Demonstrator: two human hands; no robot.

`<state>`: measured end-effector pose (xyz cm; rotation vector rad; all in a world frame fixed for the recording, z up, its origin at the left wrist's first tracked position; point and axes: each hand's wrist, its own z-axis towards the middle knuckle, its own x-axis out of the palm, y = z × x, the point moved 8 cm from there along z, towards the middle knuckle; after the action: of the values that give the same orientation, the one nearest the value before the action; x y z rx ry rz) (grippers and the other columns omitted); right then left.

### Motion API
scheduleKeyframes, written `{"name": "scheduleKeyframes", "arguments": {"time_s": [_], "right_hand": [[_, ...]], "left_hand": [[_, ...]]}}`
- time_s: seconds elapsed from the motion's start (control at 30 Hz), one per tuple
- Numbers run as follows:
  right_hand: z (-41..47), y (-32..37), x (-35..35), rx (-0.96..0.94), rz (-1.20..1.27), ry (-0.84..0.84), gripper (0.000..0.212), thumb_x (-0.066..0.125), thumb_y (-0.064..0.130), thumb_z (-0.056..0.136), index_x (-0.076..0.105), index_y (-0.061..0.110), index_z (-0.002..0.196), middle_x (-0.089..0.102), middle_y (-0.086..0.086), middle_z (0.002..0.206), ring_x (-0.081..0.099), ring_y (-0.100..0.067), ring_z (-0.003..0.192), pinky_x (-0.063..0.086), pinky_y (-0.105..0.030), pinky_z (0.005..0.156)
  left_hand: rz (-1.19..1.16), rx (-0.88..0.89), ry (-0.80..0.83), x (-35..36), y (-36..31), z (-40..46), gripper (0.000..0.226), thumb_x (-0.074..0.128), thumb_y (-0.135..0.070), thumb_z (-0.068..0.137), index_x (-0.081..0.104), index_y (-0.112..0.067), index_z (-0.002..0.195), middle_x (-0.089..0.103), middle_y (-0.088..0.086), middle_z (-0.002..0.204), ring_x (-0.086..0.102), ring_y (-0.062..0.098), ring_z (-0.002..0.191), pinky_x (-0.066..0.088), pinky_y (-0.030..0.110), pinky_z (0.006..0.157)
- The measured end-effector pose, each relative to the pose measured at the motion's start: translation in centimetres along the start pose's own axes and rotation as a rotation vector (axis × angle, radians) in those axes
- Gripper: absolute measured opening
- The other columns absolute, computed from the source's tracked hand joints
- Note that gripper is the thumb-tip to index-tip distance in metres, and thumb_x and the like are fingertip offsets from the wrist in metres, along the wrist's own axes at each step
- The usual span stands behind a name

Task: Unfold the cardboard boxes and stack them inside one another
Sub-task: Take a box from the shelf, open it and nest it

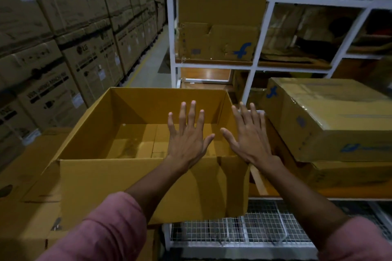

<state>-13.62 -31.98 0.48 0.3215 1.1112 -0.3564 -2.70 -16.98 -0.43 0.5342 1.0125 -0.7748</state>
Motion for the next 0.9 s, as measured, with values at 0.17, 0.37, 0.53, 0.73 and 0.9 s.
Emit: {"name": "scheduleKeyframes", "arguments": {"time_s": [0.17,0.37,0.53,0.73,0.9], "right_hand": [[0.9,-4.4,-3.0,0.048,0.012,-0.025,0.087,0.008,0.082,0.093,0.002,0.031,0.164,-0.003,-0.005,0.172,-0.017,-0.025,0.157,-0.009,-0.056,0.125],[2.2,-16.1,-7.7,0.102,0.083,-0.051,0.087,0.012,0.081,0.092,0.007,0.031,0.163,0.002,-0.004,0.172,-0.008,-0.025,0.158,-0.006,-0.055,0.125],[2.6,-29.2,-9.6,0.136,0.095,-0.040,0.088,0.010,0.082,0.091,0.005,0.033,0.163,0.003,-0.003,0.172,-0.006,-0.024,0.158,-0.005,-0.056,0.125],[3.1,-42.6,-8.0,0.235,0.120,0.109,0.087,0.014,0.085,0.092,0.003,0.036,0.163,0.003,-0.001,0.173,-0.005,-0.025,0.158,-0.008,-0.054,0.125],[2.8,-49.0,-5.8,0.307,0.157,0.182,0.091,0.010,0.088,0.089,0.006,0.036,0.163,0.001,-0.002,0.173,-0.004,-0.026,0.158,-0.005,-0.055,0.125]], "left_hand": [[-0.020,0.049,0.006,-1.5,-5.4,4.0,0.085,0.016,-0.074,0.099,0.007,-0.020,0.164,-0.014,0.012,0.171,-0.018,0.036,0.155,-0.003,0.067,0.120],[-0.152,0.141,-0.015,-2.7,-17.1,11.0,0.078,0.026,-0.070,0.101,0.014,-0.024,0.162,-0.008,0.007,0.171,-0.015,0.034,0.156,0.000,0.067,0.119],[-0.233,0.145,0.045,-1.3,-28.5,17.0,0.076,0.025,-0.070,0.100,0.015,-0.026,0.161,-0.010,0.005,0.171,-0.018,0.034,0.155,-0.004,0.066,0.119],[-0.234,0.042,0.141,2.0,-37.5,21.8,0.079,0.018,-0.073,0.098,0.016,-0.027,0.162,-0.002,0.009,0.172,-0.016,0.037,0.155,-0.006,0.067,0.118],[-0.162,0.083,0.173,4.0,-42.0,24.0,0.076,0.017,-0.072,0.100,0.024,-0.026,0.160,-0.002,0.009,0.172,-0.018,0.035,0.155,-0.008,0.066,0.118]]}}
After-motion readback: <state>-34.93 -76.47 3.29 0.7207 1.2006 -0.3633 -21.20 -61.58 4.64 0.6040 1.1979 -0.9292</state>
